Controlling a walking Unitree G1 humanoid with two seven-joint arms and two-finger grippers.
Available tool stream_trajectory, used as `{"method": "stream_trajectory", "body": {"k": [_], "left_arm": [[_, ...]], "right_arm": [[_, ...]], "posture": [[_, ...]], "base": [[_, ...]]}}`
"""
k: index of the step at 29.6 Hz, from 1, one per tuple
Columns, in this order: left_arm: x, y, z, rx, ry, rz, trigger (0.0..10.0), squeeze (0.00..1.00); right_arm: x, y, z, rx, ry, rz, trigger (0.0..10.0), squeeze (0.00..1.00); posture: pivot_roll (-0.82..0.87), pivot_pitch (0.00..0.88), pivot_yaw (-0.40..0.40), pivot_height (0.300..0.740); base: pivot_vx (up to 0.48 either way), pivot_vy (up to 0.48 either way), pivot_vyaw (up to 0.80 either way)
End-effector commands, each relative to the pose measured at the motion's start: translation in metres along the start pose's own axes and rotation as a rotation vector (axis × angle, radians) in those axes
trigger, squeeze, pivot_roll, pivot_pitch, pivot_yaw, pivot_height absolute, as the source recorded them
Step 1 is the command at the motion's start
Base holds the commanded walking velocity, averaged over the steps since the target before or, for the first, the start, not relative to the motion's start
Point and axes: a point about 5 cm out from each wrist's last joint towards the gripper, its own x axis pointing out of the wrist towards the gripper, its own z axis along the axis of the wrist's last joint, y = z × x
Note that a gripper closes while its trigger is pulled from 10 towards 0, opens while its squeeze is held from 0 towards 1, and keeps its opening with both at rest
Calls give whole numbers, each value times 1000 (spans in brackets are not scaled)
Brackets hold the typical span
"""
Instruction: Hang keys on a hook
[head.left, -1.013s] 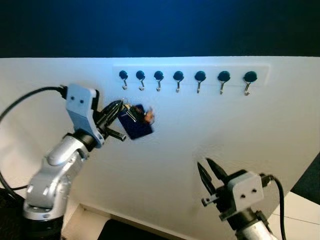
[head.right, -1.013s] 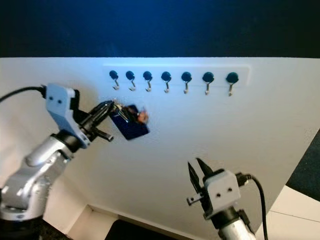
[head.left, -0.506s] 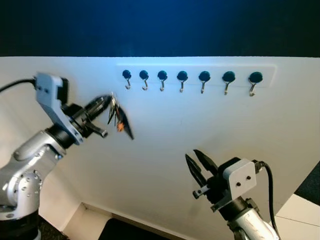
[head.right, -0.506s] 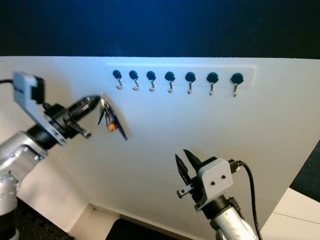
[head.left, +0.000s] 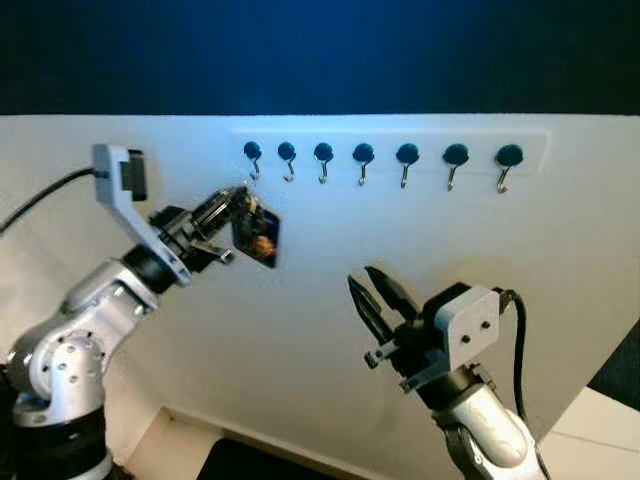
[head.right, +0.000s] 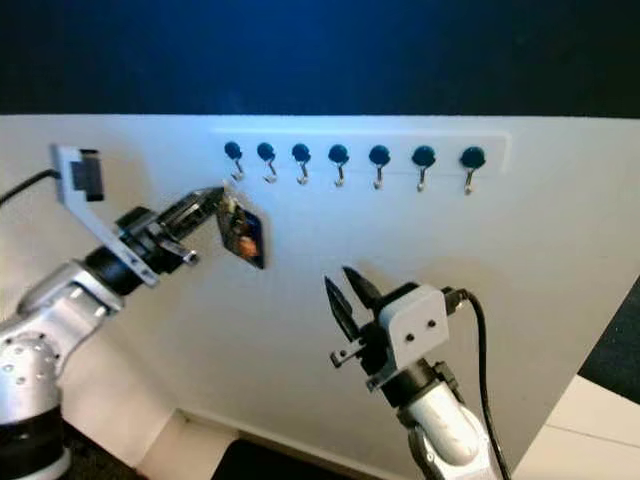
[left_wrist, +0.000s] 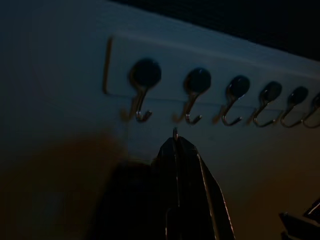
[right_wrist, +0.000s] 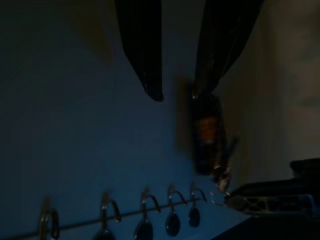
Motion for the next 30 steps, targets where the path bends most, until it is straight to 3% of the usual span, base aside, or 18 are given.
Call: {"method": "stream_trajectory", "body": {"k": [1, 16, 20, 30], "left_arm": [[2, -2, 2, -19, -12, -14, 10000, 0], [10, 5, 4, -59, -42, 23, 10000, 0], [15, 11, 3, -55, -50, 78, 10000, 0], [15, 19, 4, -68, -57, 117, 10000, 0]], "right_arm": [[2, 3, -3, 15, 16, 6, 10000, 0], [2, 4, -2, 14, 19, -5, 10000, 0], [3, 4, -2, 14, 19, -10, 10000, 0], [1, 4, -2, 17, 25, -11, 10000, 0]], "posture": [[-9, 89, 161, 740], [-22, 85, 171, 740], [-25, 85, 173, 740], [-25, 89, 173, 740]], "base": [[0, 0, 0], [0, 0, 0], [0, 0, 0], [0, 0, 0]]}}
